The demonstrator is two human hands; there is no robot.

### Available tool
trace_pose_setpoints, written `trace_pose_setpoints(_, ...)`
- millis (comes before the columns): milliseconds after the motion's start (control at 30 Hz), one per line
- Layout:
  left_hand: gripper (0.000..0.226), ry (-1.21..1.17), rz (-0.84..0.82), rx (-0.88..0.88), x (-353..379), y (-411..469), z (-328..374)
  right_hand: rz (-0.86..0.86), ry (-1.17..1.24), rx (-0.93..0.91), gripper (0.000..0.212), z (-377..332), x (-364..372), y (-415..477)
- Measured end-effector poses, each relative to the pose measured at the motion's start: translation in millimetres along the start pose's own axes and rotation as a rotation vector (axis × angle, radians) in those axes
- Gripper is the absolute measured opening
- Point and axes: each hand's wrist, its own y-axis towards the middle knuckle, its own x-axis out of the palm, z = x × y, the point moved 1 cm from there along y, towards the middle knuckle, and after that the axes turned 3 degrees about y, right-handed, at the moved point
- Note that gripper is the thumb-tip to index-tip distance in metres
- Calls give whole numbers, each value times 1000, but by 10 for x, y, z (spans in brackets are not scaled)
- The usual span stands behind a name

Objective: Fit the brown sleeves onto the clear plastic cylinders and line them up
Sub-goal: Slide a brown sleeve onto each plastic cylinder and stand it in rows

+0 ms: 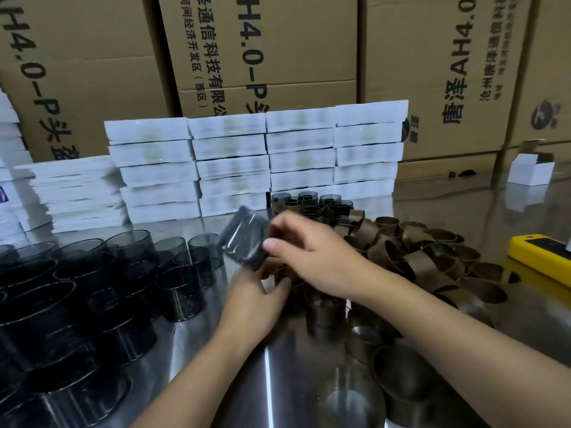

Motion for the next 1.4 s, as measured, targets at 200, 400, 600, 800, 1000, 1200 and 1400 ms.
trace_pose_setpoints(200, 55, 11, 66, 53, -30, -52, 79, 179, 634, 324, 18, 263, -198, -115)
trace_pose_setpoints(400, 59, -144, 136, 42, -113, -36, 123, 104, 620, 376, 8, 233, -96, -151)
trace_pose_setpoints(600, 50, -324, 201, -96, -115, -28, 137, 204, 81, 154, 29, 94, -192, -177)
trace_pose_setpoints(800, 36, -282, 237, -169, -104, 21, 43, -735, -86, 224, 51, -90, -273, -333)
trace_pose_setpoints(1000, 38, -314, 272, -211, -107, 32, 25, -979, -215, 328, 60, -46, -179, -360)
trace_pose_setpoints(1200, 48, -375, 248, -180, -144, 20, 48, -627, -112, 276, 46, -1, -184, -309)
trace_pose_setpoints(1400, 54, -579, 173, -171, -146, -5, 47, -101, 119, 251, 44, 89, -237, -239)
